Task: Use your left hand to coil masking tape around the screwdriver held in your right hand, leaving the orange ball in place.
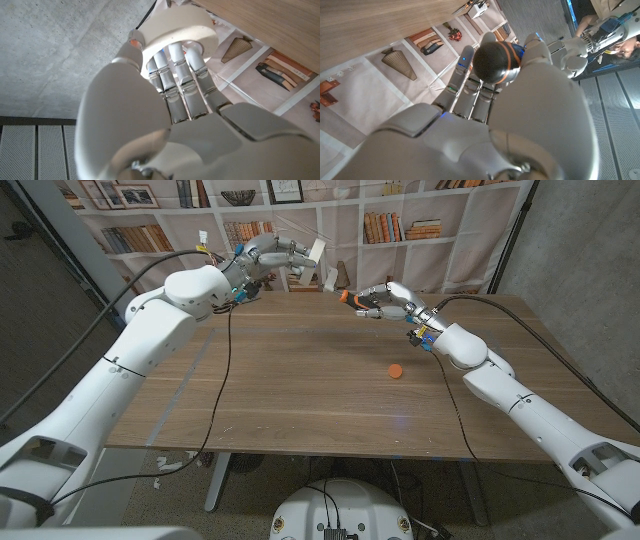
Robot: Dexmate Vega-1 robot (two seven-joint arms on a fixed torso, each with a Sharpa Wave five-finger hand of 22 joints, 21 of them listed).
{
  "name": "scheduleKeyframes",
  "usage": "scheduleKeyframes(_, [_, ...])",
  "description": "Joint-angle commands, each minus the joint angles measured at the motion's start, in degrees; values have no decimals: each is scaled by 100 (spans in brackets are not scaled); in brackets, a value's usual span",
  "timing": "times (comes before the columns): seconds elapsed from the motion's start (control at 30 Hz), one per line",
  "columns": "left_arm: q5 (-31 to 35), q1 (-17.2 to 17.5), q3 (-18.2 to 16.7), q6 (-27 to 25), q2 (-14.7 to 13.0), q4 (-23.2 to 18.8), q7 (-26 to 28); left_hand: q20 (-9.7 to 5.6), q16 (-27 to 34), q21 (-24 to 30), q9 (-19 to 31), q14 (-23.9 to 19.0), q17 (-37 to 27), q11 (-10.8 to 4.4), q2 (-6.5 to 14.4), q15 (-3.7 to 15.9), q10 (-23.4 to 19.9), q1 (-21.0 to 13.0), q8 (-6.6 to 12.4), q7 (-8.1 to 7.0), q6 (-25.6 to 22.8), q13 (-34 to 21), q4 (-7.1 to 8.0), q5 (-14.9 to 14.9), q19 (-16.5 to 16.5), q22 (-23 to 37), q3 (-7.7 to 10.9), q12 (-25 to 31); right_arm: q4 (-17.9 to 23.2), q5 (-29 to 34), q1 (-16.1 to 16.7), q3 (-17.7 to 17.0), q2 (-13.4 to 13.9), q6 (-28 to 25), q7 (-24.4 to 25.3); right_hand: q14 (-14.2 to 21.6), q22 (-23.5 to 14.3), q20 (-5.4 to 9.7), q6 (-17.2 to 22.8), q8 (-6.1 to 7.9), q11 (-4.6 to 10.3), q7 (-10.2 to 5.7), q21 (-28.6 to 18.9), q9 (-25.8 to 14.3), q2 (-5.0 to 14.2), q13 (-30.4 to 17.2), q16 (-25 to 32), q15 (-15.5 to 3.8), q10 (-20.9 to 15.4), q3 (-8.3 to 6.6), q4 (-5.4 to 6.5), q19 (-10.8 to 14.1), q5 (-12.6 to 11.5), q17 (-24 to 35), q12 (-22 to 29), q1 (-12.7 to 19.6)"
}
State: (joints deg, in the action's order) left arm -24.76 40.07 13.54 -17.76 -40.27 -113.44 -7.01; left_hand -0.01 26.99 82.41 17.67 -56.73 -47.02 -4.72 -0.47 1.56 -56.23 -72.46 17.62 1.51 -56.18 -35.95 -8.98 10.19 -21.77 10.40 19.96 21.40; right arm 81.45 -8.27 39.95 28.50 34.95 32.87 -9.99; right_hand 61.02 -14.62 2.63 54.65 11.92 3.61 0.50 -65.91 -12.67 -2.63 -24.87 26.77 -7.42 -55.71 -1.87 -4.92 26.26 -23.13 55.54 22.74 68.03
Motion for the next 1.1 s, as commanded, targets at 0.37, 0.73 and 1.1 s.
scheduleKeyframes(0.37, [163, -421, 97, 126, 159, 174, -114, 30, -64, -47, 250, -783, -95, -177, 613, 1196, -52, -541, 116, -93, -153, -199, 55, 108, -3, 4, 37, 8, 114, 522, 15, 102, -8, -120, 217, 379, 36, 835, 799, 47, 200, -758, -70, -15, 1062, -41, -48, -580, -192, 48, -1, -20, -68, 32, -7, 1094])
scheduleKeyframes(0.73, [255, -445, 188, 51, 143, 196, -125, 19, -72, -34, 269, -820, -154, -161, 624, 1195, -90, -558, 115, -52, -176, -201, 40, 109, -51, 13, 40, -24, 14, 488, -75, 118, -74, -66, 206, 394, 64, 833, 797, 45, 182, -746, -106, -17, 1073, -46, -81, -580, -206, 74, 7, -35, -87, 31, -22, 1110])
scheduleKeyframes(1.1, [2103, -384, 718, -1220, -835, -905, 373, 311, -1108, -37, 181, 115, 478, -29, 564, 1065, 787, 163, -544, -145, 957, 48, 280, -20, 705, 63, -130, -738, 134, 503, -61, 105, -31, -150, 207, 414, 88, 830, 785, 41, 182, -733, -144, -21, 1094, -61, -107, -580, -196, 97, 23, -42, -102, 31, -38, 1118])
